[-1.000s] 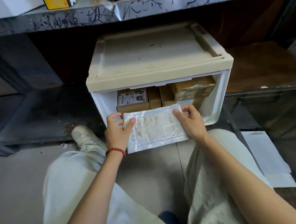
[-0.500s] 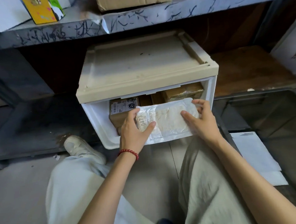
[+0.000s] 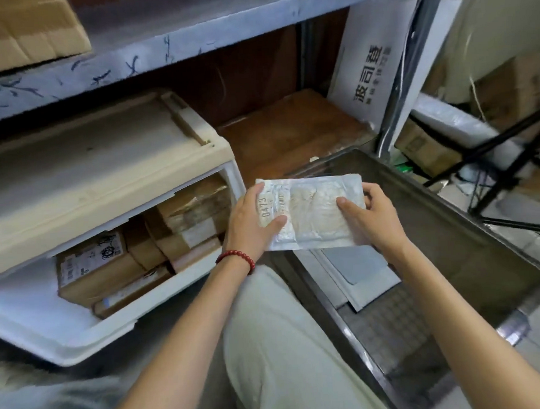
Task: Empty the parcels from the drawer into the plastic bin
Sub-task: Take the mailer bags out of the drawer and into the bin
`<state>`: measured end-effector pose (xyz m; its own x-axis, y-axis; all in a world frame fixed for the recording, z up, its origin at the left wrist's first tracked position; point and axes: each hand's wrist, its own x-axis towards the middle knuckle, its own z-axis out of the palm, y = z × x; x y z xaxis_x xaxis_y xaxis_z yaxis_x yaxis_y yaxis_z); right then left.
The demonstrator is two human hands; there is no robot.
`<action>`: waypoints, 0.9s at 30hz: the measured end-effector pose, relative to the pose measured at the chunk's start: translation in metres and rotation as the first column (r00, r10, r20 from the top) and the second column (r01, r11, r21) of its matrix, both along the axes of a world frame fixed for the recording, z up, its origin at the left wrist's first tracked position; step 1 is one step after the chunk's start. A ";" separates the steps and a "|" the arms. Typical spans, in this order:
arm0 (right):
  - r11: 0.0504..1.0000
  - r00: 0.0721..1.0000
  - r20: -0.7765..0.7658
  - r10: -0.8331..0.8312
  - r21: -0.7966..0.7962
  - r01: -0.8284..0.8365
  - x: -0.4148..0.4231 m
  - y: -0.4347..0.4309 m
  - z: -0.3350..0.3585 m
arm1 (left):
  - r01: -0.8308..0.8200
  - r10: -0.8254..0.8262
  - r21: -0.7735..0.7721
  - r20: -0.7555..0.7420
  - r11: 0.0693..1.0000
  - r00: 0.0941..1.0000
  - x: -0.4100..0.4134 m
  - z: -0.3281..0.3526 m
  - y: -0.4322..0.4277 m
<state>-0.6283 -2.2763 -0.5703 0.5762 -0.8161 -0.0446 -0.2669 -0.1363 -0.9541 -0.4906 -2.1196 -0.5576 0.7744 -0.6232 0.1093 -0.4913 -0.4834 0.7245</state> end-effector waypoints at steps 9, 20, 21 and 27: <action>0.951 0.984 -0.147 -0.099 0.278 0.137 -0.062 -0.052 -0.054 | 0.298 -0.340 0.281 0.111 0.912 0.934 -0.007 -0.038 -0.088; 0.875 0.939 -0.244 -0.240 0.365 0.319 -0.045 -0.032 -0.129 | 0.089 -0.314 0.499 0.389 0.862 0.866 0.017 -0.052 -0.087; 0.893 0.947 -0.282 -0.157 0.369 0.258 -0.038 -0.028 -0.135 | 0.069 -0.311 0.516 0.398 0.854 0.863 0.020 -0.050 -0.085; 0.997 0.781 -0.619 0.080 0.037 -0.073 -0.015 -0.010 -0.151 | 0.057 -0.310 0.529 0.404 0.847 0.860 0.027 -0.039 -0.057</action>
